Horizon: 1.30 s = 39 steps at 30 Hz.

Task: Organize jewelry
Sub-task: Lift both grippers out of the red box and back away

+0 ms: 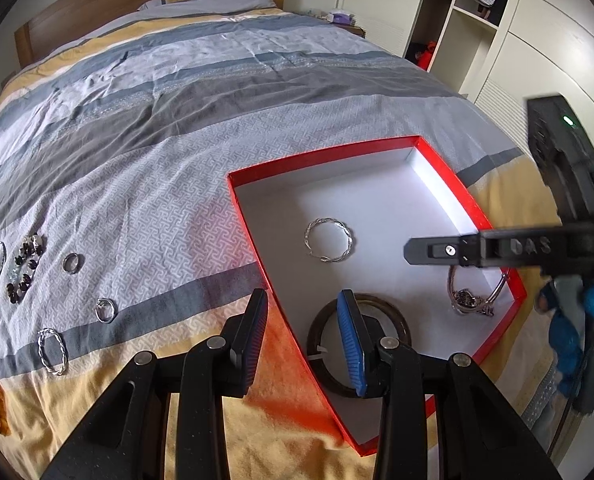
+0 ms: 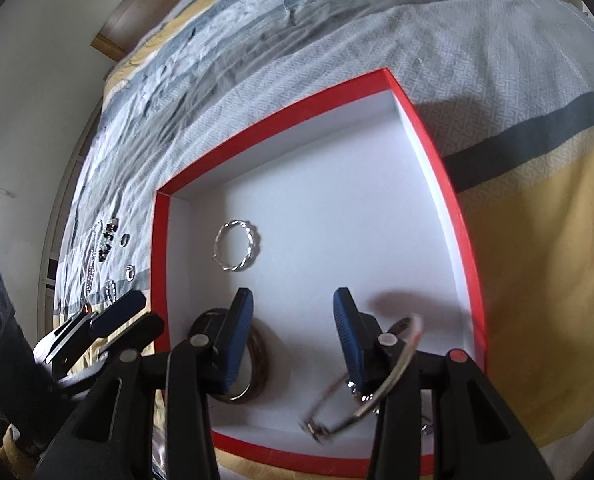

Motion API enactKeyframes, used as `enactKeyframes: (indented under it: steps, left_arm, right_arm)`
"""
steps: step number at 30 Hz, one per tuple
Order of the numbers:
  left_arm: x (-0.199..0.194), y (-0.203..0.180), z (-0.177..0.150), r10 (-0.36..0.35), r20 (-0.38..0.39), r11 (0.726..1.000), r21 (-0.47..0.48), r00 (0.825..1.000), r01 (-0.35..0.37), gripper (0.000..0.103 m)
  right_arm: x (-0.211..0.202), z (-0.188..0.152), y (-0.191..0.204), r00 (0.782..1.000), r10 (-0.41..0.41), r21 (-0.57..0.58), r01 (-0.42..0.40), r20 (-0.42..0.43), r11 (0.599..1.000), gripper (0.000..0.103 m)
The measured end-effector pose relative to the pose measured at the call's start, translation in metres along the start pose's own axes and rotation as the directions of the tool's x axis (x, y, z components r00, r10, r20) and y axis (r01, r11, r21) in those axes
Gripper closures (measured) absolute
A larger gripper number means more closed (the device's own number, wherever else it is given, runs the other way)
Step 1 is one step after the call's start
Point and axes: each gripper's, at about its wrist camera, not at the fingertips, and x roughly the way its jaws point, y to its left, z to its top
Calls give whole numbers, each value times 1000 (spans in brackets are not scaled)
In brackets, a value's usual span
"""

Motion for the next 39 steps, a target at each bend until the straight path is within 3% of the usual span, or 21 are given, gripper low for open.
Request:
enactKeyframes:
  steps: [5, 12, 16, 24, 31, 39]
  left_arm:
    - [-2, 1, 2, -10, 13, 1000, -9, 1000, 10, 67]
    - [-3, 5, 3, -22, 16, 1000, -18, 1000, 22, 66]
    - [-5, 8, -1, -27, 18, 999, -26, 999, 28, 66]
    - [-15, 22, -9, -26, 29, 998, -48, 999, 27, 65]
    - [-38, 33, -23, -8, 53, 997, -70, 999, 12, 65]
    - [-74, 46, -58, 9, 80, 994, -111, 997, 0, 60]
  right_arm:
    - [8, 18, 15, 995, -62, -90, 55, -74, 994, 63]
    - [11, 12, 27, 994, 9, -94, -19, -108, 995, 63]
    - [18, 3, 36, 992, -4, -115, -10, -127, 993, 62]
    - [20, -7, 32, 993, -8, -79, -2, -118, 997, 62]
    - [-2, -18, 33, 998, -18, -69, 14, -58, 998, 62]
    - [-25, -50, 36, 999, -43, -44, 43, 3, 998, 62]
